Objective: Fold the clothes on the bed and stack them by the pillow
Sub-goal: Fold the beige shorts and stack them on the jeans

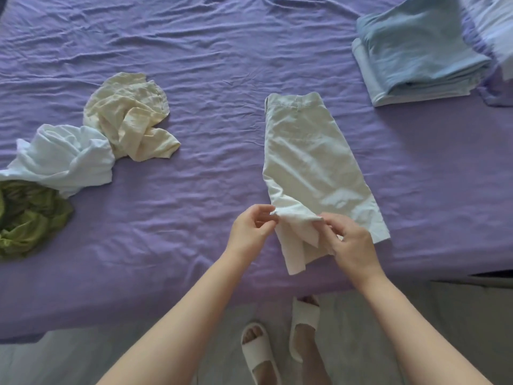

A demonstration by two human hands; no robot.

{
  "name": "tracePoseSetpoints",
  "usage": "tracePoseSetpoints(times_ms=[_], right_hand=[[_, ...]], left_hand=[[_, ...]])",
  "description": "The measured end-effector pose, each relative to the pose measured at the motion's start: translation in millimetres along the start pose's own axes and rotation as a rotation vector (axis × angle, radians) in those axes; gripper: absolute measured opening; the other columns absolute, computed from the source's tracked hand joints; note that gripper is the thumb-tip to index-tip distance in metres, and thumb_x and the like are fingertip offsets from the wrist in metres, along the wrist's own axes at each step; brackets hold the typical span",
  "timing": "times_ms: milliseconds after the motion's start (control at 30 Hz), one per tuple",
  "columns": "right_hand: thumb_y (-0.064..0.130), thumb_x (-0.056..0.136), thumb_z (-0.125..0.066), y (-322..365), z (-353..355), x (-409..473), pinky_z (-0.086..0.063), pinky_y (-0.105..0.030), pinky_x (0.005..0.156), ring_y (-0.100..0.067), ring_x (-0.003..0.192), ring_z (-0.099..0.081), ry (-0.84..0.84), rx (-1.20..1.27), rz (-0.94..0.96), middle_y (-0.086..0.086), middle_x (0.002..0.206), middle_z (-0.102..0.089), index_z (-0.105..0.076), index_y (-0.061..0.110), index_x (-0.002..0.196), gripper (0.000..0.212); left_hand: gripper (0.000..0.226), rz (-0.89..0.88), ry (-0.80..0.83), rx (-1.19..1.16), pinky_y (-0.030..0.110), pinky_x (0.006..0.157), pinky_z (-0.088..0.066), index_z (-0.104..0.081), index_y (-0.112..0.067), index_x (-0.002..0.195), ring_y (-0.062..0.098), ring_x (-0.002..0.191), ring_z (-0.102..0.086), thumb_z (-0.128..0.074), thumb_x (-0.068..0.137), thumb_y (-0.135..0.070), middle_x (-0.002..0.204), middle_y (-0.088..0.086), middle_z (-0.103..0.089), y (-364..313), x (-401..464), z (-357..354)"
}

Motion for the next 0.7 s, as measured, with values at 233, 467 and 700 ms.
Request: tracePoseSetpoints(times_ms=[233,467,700], right_hand=[[0.046,0.083,-0.057,5.8,14.4,9.3,-0.045,-0.023,0.068,-0.008,0.073,-0.056,0.007,0.322,-0.168,-0.002,0.077,-0.067,-0.07,0.017,0.083,0.032],[0.049,0.085,-0.05,8.9,28.7,20.5,-0.046,-0.033,0.069,-0.025,0.076,-0.057,-0.014,0.205,-0.062,-0.017,0.086,-0.065,-0.066,0.01,0.087,0.042],[0.044,0.087,-0.053,-14.4,36.4,20.3,-0.04,-0.027,0.067,-0.031,0.082,-0.055,0.032,0.173,-0.065,-0.02,0.087,-0.064,-0.067,0.013,0.084,0.035]], left_hand=[[0.043,-0.061,-0.146,0.4,0.032,0.087,-0.044,-0.051,-0.016,0.105,0.015,0.103,-0.048,-0.075,0.075,-0.033,0.106,-0.001,-0.05,27.5,-11.7,-39.8],[0.035,-0.006,-0.379,0.634,0.038,0.088,-0.033,-0.047,-0.016,0.106,0.024,0.106,-0.049,-0.056,0.083,-0.04,0.11,0.002,-0.052,-7.2,22.3,-83.5],[0.023,-0.157,-0.24,0.351,0.033,0.073,-0.046,-0.062,-0.021,0.1,0.017,0.082,-0.054,-0.054,0.085,-0.006,0.087,0.002,-0.057,12.6,9.7,-39.1]])
Point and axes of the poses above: each hand's wrist, its own x-axis towards the middle knuckle, its own z-axis out of the back of the hand, y = z × x, the point moved 2 cm from there along x, towards the middle knuckle
